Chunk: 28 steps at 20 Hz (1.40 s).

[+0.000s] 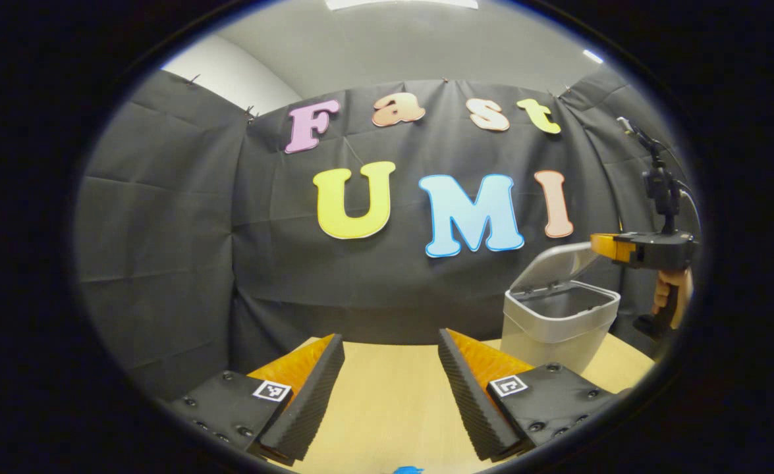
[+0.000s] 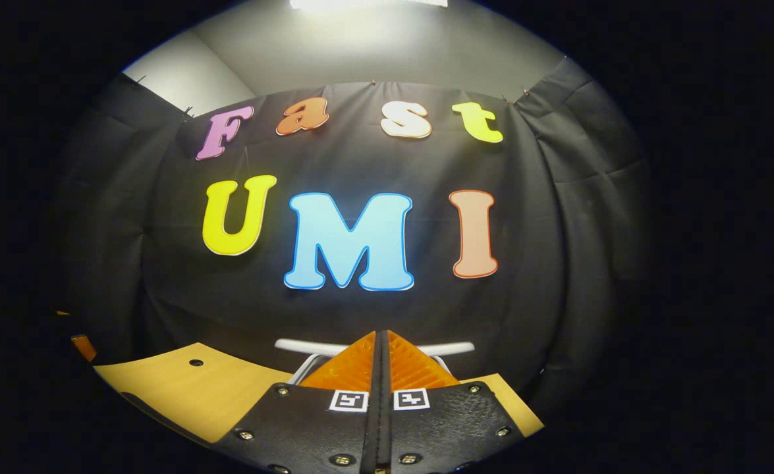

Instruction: Press the lid of the desktop garbage bin to open it, pick up the crumpled paper on the desktop and throw it into the bin, then pick up the pop can on the desktop and drop it into the bin, and finally close the garbage bin lid.

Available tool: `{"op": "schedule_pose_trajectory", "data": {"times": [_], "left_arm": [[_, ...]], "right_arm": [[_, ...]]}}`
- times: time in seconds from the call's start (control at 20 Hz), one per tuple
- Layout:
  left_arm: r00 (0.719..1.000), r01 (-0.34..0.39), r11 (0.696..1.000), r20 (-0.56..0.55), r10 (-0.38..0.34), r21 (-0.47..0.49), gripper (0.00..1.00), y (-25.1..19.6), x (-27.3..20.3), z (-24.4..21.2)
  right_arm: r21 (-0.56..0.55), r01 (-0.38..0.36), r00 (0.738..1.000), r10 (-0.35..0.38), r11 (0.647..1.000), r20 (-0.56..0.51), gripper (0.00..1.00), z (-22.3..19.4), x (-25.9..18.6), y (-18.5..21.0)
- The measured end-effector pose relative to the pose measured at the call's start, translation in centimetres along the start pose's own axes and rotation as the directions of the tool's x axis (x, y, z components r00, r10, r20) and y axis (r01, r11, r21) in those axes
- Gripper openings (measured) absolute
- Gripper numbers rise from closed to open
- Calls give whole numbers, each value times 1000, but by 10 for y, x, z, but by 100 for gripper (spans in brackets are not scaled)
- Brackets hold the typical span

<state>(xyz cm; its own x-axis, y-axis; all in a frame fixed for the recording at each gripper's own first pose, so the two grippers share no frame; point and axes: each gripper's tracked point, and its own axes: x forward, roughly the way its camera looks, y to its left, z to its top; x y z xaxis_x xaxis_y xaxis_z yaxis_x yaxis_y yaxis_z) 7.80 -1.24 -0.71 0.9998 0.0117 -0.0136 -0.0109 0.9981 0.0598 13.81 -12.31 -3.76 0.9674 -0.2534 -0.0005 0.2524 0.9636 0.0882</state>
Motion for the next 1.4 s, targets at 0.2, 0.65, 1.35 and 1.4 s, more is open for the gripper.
{"op": "schedule_pose_trajectory", "data": {"times": [0.2, 0.65, 1.35, 1.4], "left_arm": [[1000, 15, 1000, 3, -14, -8, 98, -5, -1, 0], [999, 6, 1000, -51, -6, 4, 97, 2, -8, -30], [989, 38, 999, -140, -41, -28, 98, 12, -19, -86], [988, 41, 999, -150, -45, -27, 98, 12, -19, -90]], "right_arm": [[-22, -16, 1000, 16, 1000, -8, 0, -2, -8, 6], [-60, -16, 999, 13, 998, -43, 1, -18, -34, 22], [-30, -6, 1000, 5, 1000, -23, 98, -25, -68, 33], [-32, -4, 1000, 3, 999, -16, 98, -24, -71, 34]]}}
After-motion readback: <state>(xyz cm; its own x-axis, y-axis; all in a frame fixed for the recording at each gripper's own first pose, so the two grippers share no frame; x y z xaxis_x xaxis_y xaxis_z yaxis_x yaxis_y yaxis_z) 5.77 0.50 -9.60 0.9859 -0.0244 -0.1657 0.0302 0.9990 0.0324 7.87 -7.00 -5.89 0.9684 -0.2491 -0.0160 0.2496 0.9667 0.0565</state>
